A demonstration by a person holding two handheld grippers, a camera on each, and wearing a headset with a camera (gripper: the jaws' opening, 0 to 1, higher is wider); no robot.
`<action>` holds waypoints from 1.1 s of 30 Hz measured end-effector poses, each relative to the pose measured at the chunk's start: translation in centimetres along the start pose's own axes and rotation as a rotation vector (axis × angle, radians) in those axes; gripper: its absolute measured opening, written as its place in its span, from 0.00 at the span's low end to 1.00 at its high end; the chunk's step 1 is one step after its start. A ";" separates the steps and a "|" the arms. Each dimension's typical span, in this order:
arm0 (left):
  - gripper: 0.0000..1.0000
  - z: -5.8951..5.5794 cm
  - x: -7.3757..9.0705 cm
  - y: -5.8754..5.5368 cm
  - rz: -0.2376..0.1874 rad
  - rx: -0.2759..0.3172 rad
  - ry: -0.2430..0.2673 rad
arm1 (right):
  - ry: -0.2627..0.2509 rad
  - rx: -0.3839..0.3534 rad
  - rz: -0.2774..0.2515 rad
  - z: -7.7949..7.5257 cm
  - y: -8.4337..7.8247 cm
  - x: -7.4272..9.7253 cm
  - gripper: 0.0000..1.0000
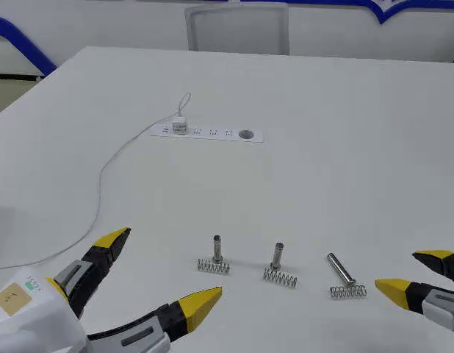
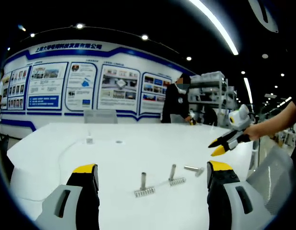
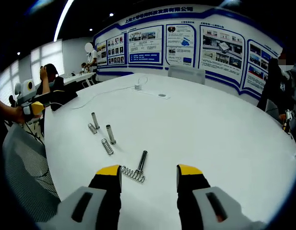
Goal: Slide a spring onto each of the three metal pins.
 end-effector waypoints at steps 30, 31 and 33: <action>0.95 0.3 -0.1 -0.5 0.028 0.025 0.010 | 0.100 -0.005 0.142 0.9 1.7 -6.6 0.39; 0.95 0.3 -0.1 -0.5 0.031 0.021 0.010 | 0.102 -0.005 0.146 1.0 1.6 -6.8 0.38; 0.95 0.2 -0.2 -0.6 0.038 0.011 0.007 | 0.106 -0.013 0.154 1.1 1.6 -7.3 0.37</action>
Point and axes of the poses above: the centre of the closed fingertips' face, and the gripper's own axes: x roughly backward along the fingers, z roughly to its left, y roughly out of its top, the point moved 2 cm from there along x, roughly backward along the fingers, and after that the axes turned 15 degrees about z, right-handed, at the moved point
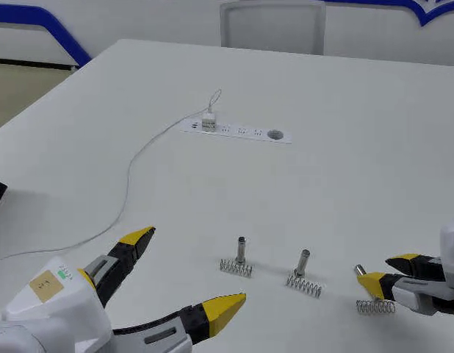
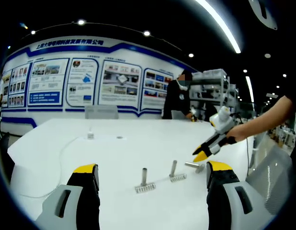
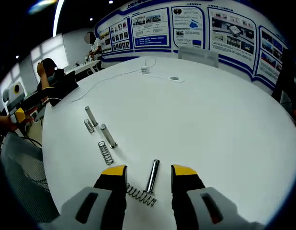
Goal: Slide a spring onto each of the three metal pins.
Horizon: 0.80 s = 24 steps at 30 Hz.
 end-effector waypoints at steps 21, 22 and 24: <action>0.95 -0.1 -0.4 -0.7 0.039 -0.012 -0.004 | -0.054 -0.084 0.051 -1.4 -0.1 -3.0 0.22; 0.95 -0.1 -0.4 -0.7 0.041 -0.012 -0.003 | -0.056 -0.075 0.057 -1.3 -0.1 -3.1 0.22; 0.95 -0.1 -0.4 -0.7 0.042 -0.011 -0.004 | -0.059 -0.068 0.063 -1.3 -0.1 -3.2 0.22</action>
Point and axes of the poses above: the centre of the closed fingertips' face, and the gripper's own axes: x roughly backward along the fingers, z roughly to its left, y roughly out of its top, the point moved 2 cm from there along x, roughly backward along the fingers, and after that the axes turned 15 degrees about z, right-handed, at the moved point
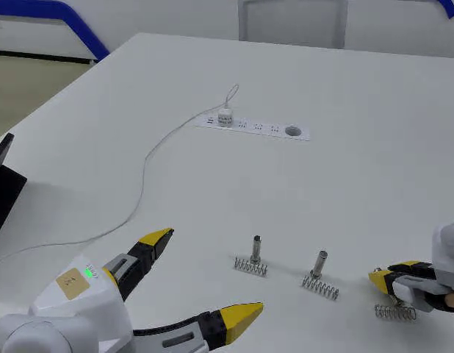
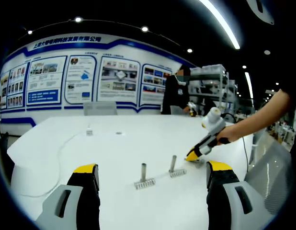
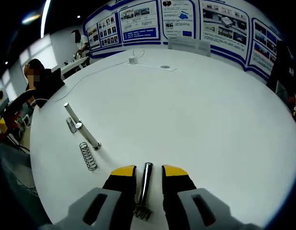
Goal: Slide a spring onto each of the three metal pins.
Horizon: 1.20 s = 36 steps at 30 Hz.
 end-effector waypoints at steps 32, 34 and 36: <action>0.96 -0.3 -0.2 -0.3 0.020 -0.022 -0.008 | 0.001 0.023 0.100 0.6 0.2 -0.6 0.10; 0.96 -0.3 -0.1 -0.3 0.021 -0.021 -0.006 | 0.002 0.004 0.102 0.4 0.2 -0.7 0.10; 0.96 -0.3 -0.2 -0.4 0.025 -0.019 -0.006 | 0.002 0.005 0.102 0.4 0.2 -0.6 0.09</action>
Point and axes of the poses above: the centre of the closed fingertips' face, and the gripper's own axes: x roughly backward along the fingers, z roughly to its left, y roughly out of its top, the point moved 2 cm from there along x, roughly backward along the fingers, and after that the axes turned 15 degrees about z, right-handed, at the moved point
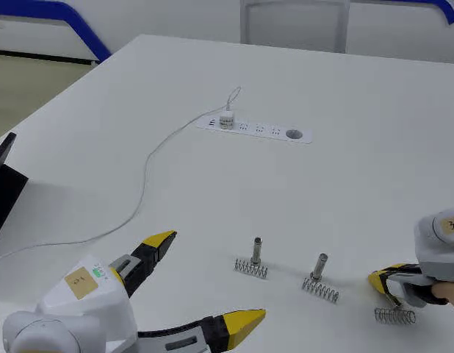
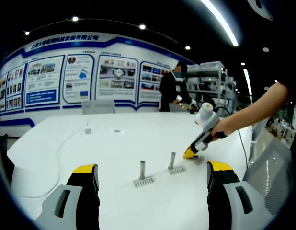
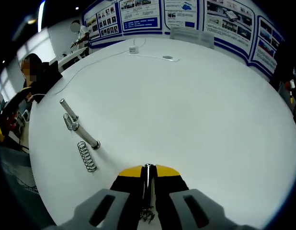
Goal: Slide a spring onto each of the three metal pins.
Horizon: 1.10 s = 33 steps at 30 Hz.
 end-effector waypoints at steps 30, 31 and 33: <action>0.94 -1.1 -0.2 -0.2 0.025 -0.068 -0.028 | 0.009 -0.069 -0.088 0.2 0.8 1.3 0.07; 0.94 -1.1 -0.2 -0.1 0.018 -0.065 -0.030 | 0.009 -0.066 -0.092 0.2 0.8 1.4 0.07; 0.94 -1.1 -0.2 -0.1 0.019 -0.065 -0.026 | 0.005 -0.058 -0.099 0.2 0.8 1.6 0.07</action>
Point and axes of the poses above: the centre of the closed fingertips' face, and the gripper's own axes: x roughly backward along the fingers, z roughly to its left, y roughly out of its top, the point moved 2 cm from there along x, roughly backward along the fingers, and after that the axes turned 15 degrees about z, right-handed, at the moved point
